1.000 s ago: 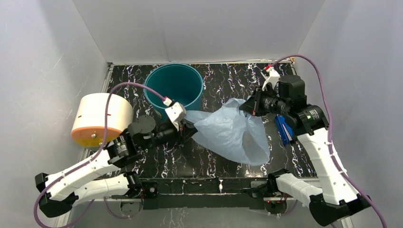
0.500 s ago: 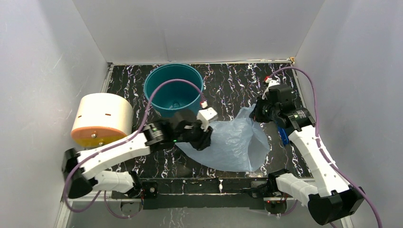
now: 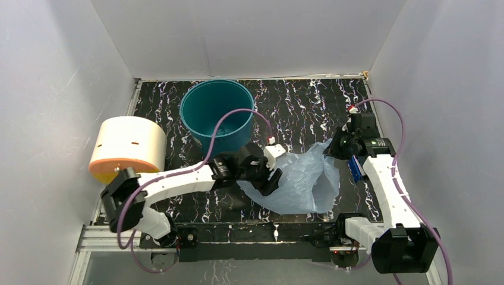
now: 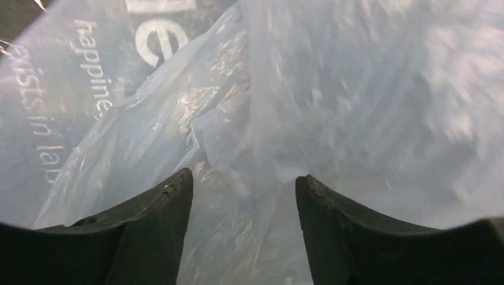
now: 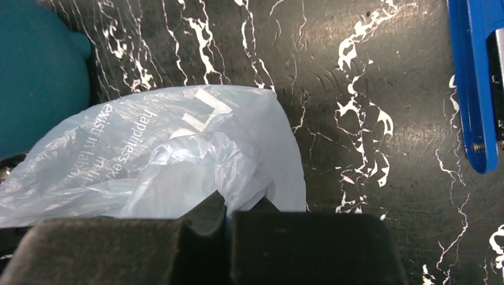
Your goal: Put the trash bags into the trash bin
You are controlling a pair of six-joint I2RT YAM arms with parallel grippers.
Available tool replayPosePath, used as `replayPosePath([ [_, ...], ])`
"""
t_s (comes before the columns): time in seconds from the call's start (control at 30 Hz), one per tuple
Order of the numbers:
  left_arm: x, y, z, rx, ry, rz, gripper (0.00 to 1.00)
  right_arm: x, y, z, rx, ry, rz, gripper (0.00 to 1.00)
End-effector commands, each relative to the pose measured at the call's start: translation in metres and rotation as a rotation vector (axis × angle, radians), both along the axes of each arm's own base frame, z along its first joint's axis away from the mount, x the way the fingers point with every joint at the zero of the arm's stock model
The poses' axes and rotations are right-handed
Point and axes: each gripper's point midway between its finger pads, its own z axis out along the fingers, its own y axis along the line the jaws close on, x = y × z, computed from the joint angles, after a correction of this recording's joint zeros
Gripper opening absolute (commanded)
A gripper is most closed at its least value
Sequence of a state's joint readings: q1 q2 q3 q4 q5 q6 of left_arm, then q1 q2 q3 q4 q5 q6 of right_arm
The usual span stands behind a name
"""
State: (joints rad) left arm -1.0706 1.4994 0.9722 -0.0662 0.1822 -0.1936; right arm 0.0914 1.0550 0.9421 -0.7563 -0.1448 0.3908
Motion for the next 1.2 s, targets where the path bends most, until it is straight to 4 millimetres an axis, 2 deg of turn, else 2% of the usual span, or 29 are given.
replayPosePath([
  [0.0,0.007,0.003,0.096,-0.243,-0.178,0.026,0.68,0.018,0.005,0.039,0.075,-0.154,0.019,0.0],
  [0.13,-0.001,0.037,0.116,-0.255,-0.23,0.06,0.79,0.015,0.016,0.056,0.121,-0.221,0.088,0.0],
  [0.23,-0.009,0.061,0.114,-0.263,-0.247,0.085,0.83,0.01,0.023,0.069,0.145,-0.253,0.128,0.0],
  [0.33,-0.014,0.087,0.099,-0.224,-0.311,0.071,0.84,0.007,0.025,0.08,0.149,-0.284,0.156,0.0],
  [0.37,-0.016,0.094,0.092,-0.217,-0.342,0.054,0.87,0.006,0.026,0.084,0.148,-0.289,0.167,0.0],
  [0.5,-0.02,0.112,0.073,-0.174,-0.528,-0.088,0.9,0.004,0.026,0.09,0.137,-0.289,0.188,0.0],
  [0.6,-0.022,0.112,0.069,-0.15,-0.624,-0.197,0.92,0.002,0.029,0.095,0.151,-0.293,0.207,0.0],
  [0.7,-0.008,0.115,0.059,-0.06,-0.692,-0.202,0.92,0.0,0.032,0.1,0.168,-0.302,0.222,0.0],
  [0.8,-0.004,0.113,0.054,-0.019,-0.731,-0.25,0.91,-0.002,0.035,0.103,0.175,-0.298,0.247,0.0],
  [0.87,0.001,0.113,0.057,-0.009,-0.761,-0.241,0.91,-0.004,0.036,0.104,0.172,-0.292,0.263,0.0],
  [1.07,-0.001,0.121,0.089,-0.098,-0.853,-0.207,0.92,-0.008,0.041,0.105,0.198,-0.278,0.298,0.0],
  [1.17,0.007,0.125,0.083,-0.049,-0.877,-0.19,0.94,-0.01,0.047,0.113,0.232,-0.292,0.329,0.0],
])
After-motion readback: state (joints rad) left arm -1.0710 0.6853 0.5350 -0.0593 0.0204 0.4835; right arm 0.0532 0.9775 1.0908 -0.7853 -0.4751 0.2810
